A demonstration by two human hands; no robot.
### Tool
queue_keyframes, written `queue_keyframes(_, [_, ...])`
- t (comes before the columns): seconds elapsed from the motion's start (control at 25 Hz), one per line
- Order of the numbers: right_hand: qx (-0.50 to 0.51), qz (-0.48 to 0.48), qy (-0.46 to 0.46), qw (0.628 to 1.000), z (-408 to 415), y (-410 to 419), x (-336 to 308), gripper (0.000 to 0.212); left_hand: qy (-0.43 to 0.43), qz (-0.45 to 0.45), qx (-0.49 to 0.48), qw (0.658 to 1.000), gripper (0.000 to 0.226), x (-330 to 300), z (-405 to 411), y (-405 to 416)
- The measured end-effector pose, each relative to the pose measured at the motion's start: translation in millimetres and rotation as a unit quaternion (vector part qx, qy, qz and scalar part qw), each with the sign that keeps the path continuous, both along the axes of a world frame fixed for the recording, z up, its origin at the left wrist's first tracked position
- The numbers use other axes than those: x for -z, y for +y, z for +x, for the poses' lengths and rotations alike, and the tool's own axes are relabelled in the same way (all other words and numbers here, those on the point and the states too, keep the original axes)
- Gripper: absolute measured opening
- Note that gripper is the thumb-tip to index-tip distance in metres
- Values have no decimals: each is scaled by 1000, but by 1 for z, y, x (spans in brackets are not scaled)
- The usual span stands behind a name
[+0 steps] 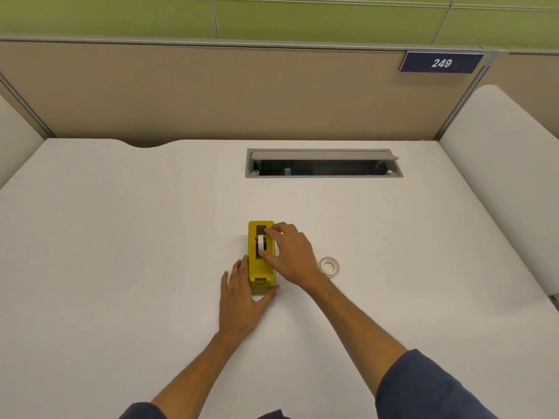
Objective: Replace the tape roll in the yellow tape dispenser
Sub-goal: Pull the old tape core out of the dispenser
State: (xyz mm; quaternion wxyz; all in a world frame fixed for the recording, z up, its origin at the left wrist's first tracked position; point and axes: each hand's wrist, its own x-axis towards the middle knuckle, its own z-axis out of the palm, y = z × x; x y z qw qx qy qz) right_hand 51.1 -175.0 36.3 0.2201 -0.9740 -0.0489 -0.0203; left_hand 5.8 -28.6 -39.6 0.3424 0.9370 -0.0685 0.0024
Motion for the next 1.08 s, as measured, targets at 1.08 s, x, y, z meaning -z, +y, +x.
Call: queue_keyframes(1.08, [-15, -44, 8, 999, 17, 11, -13, 36, -22, 24, -1, 999, 95, 1, -2, 0])
